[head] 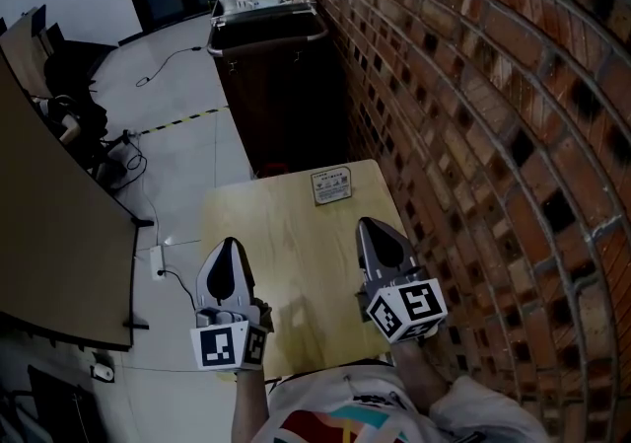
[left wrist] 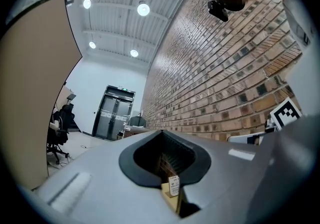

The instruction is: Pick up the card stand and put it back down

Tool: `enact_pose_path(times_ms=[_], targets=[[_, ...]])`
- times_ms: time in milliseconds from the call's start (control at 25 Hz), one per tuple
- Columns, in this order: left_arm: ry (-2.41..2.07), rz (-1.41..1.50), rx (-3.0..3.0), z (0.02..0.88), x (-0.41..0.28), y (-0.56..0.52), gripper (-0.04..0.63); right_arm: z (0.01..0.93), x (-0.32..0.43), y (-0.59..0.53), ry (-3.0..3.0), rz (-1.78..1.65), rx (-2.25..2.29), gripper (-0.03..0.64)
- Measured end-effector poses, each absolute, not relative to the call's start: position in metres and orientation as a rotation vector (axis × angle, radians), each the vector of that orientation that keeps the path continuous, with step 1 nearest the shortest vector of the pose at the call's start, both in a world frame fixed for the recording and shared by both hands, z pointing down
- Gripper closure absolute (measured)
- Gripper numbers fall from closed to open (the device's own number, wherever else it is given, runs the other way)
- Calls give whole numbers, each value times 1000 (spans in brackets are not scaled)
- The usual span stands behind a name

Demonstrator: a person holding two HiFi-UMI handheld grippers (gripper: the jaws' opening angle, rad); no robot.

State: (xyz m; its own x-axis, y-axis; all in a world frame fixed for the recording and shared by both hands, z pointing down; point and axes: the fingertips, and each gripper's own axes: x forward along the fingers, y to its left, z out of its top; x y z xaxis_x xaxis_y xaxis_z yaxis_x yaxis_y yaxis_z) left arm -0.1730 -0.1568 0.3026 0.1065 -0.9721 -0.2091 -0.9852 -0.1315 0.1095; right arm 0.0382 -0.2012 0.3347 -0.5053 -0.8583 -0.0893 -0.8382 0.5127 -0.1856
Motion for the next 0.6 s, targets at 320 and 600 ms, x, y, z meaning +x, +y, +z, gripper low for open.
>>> enact_pose_path(times_ms=[320, 600], targets=[[2043, 359, -2285, 303, -174, -158, 590, 335, 36, -204, 2590, -185, -1460, 617], [2054, 358, -2281, 305, -176, -158, 589, 335, 37, -206, 2583, -184, -1450, 617]])
